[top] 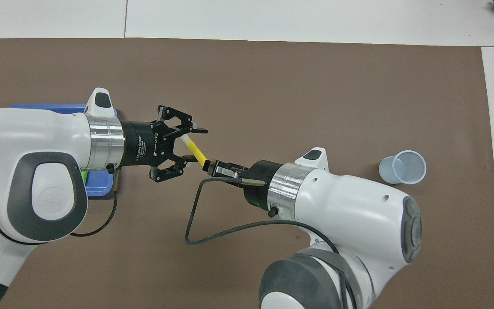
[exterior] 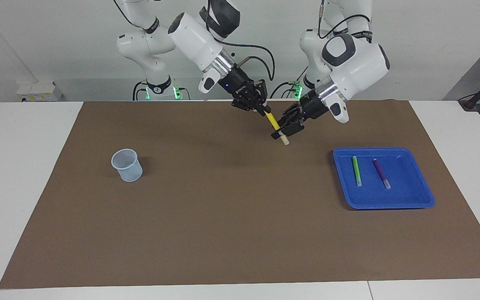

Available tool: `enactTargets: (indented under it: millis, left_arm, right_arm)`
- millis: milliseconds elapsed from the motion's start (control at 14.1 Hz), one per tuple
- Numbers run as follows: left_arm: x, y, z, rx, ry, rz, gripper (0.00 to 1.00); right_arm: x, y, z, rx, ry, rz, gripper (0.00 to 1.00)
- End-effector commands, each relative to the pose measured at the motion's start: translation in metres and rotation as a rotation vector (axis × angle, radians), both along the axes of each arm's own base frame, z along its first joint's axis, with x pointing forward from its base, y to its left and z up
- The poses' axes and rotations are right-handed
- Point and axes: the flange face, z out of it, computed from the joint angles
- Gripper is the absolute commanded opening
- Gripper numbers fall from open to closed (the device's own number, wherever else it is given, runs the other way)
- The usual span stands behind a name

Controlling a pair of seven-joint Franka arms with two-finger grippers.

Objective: Right arm passes pens to left for tray arrangement
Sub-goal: 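Close the left gripper on the yellow pen held by the right gripper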

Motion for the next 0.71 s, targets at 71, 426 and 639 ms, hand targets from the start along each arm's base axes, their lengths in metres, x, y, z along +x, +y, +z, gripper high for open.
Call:
enactTargets:
  millis: [71, 426, 639]
  left_arm:
    - [-0.0094, 0.0104, 0.0042, -0.009, 0.009, -0.004, 0.55]
    - [-0.0105, 0.0092, 0.0037, -0.009, 0.011, -0.002, 0.38]
    - [-0.012, 0.0071, 0.0054, -0.01, 0.013, -0.002, 0.18]
  right_arm:
    - [-0.0008, -0.0011, -0.0015, 0.016, 0.006, -0.021, 0.0]
    - [0.0, -0.0017, -0.0023, 0.016, 0.007, -0.023, 0.0]
    - [0.0005, -0.0025, -0.0023, 0.015, 0.006, -0.023, 0.0]
